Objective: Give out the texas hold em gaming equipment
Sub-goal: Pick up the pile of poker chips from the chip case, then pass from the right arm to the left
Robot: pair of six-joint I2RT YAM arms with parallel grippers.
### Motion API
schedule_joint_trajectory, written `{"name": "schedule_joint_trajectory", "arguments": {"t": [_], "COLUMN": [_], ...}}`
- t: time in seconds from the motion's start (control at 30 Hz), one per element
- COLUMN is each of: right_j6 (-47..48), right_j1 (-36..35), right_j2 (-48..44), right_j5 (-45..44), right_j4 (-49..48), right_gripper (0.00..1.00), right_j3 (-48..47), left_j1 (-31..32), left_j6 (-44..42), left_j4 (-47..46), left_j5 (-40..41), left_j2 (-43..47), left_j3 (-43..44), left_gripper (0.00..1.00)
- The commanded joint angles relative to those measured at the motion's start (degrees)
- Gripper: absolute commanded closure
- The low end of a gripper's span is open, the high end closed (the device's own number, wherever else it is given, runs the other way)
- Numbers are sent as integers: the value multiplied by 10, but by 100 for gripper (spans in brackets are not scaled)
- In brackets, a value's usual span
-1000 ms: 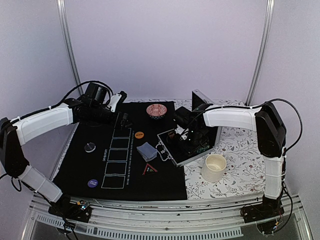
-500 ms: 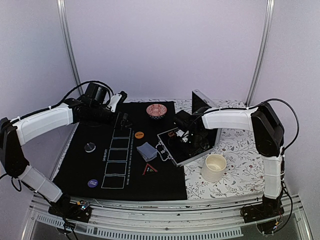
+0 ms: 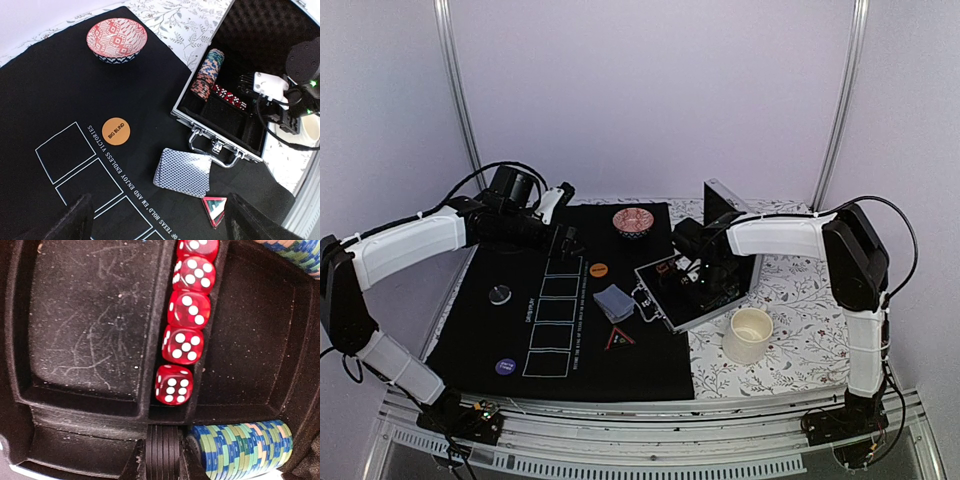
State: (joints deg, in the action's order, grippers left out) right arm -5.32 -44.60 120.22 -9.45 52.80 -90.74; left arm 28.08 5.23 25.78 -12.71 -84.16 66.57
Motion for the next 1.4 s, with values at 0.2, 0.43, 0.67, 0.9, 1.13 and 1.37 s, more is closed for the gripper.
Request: {"name": "schedule_joint_trajectory", "arguments": {"t": [0.2,0.43,0.67,0.9,1.13,1.37], "right_j6": [-29,-42,-63,-129,-157,-155], "right_j1": [13,29,27,-13,-39,-43], "right_j2": [-95,-148,-195,-238,-259,-282], "right_j5": [99,216,411,500,528,531], "right_j4": [-13,-43,-124,-228,-294,-299], "right_gripper": [98,98,98,98,98,98], "right_j3": [-18,-15,22,93,136,155], "left_j1": [-5,26,221,375,381,375], "left_j6": [-21,-88,-279,-409,-437,-399], "left_j4": [-18,-100,-161,-216,-316,-285], "left_j5": [-30,-50,38,200,237,250], "left_j2": [16,109,169,119,65,32], "left_j3": [-10,-70,-153,-161,-159,-117], "left_gripper": [12,20,17,4,3,26]}}
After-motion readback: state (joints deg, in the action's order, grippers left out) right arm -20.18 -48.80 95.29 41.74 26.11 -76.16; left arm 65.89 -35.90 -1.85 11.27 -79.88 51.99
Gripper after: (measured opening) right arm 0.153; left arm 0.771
